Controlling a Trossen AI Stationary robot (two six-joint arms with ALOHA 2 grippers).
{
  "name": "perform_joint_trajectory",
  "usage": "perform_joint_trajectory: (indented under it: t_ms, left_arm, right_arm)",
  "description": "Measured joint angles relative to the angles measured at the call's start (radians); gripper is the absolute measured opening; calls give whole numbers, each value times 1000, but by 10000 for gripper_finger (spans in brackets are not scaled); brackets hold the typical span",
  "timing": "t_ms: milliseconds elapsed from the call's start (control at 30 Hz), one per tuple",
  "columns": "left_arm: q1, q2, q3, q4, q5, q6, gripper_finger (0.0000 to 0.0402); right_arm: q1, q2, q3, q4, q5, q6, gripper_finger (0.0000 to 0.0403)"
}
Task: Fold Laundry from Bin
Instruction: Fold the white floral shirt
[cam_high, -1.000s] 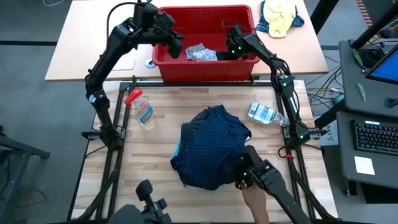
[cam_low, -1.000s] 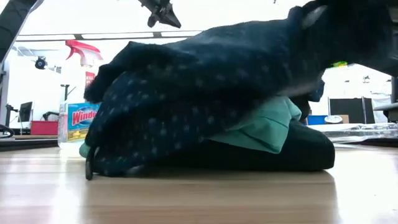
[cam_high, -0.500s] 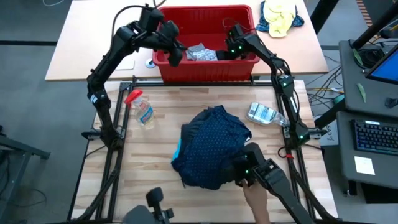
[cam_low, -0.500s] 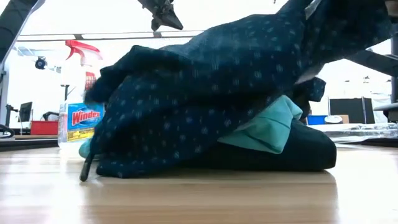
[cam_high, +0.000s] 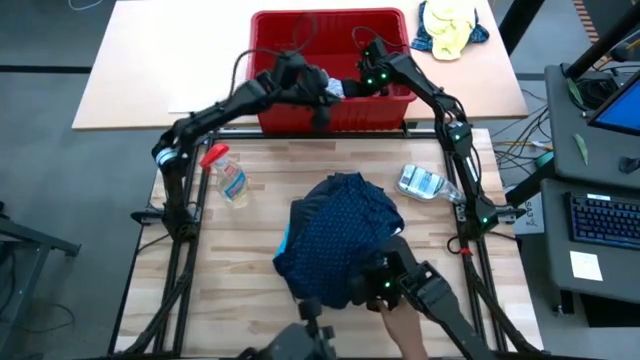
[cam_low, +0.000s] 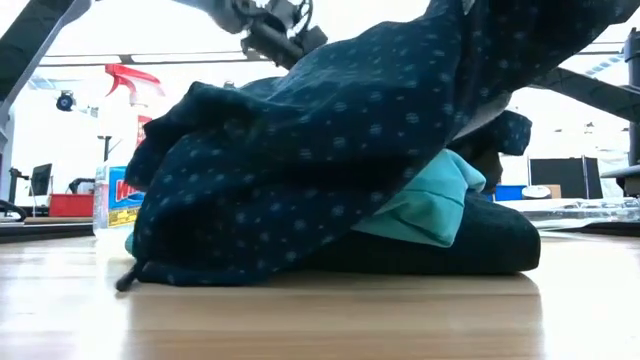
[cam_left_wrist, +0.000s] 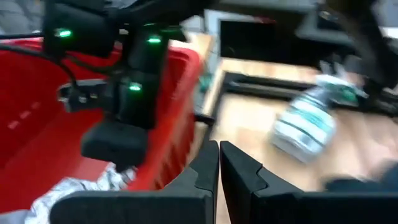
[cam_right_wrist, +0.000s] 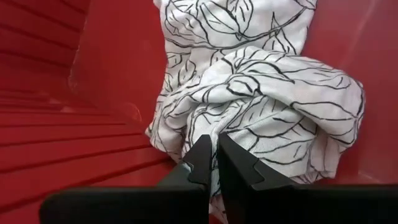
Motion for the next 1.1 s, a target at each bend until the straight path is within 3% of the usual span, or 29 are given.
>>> perform_joint_trajectory:
  t_ms: [167, 233, 333, 400, 467, 567, 667, 900, 1100]
  left_arm:
    - [1, 91, -112, 272, -75, -72, 0]
    - [7, 135, -109, 285, -113, -134, 0]
    - [20, 188, -86, 282, -121, -201, 0]
    - [21, 205, -66, 277, -122, -219, 0]
    - [19, 232, -32, 279, -141, -213, 0]
    - [17, 283, 45, 249, -187, -214, 0]
    - [28, 363, 160, 189, -199, -219, 0]
    - [46, 528, 492, -102, -187, -208, 0]
    - [48, 496, 471, -78, -162, -154, 0]
  right_arm:
    - [15, -1, 2, -1, 3, 27, 14]
    - [19, -1, 4, -7, -26, 45, 14]
    - [16, -1, 4, 48, -222, 71, 14]
    - [23, -16, 4, 29, -170, 111, 14]
    - [38, -26, 5, 37, -121, 112, 14]
    - [54, -31, 6, 67, -168, 122, 14]
    - [52, -34, 7, 72, -141, 134, 14]
    - [18, -45, 9, 26, -131, 126, 14]
    - [9, -58, 4, 35, -141, 112, 14]
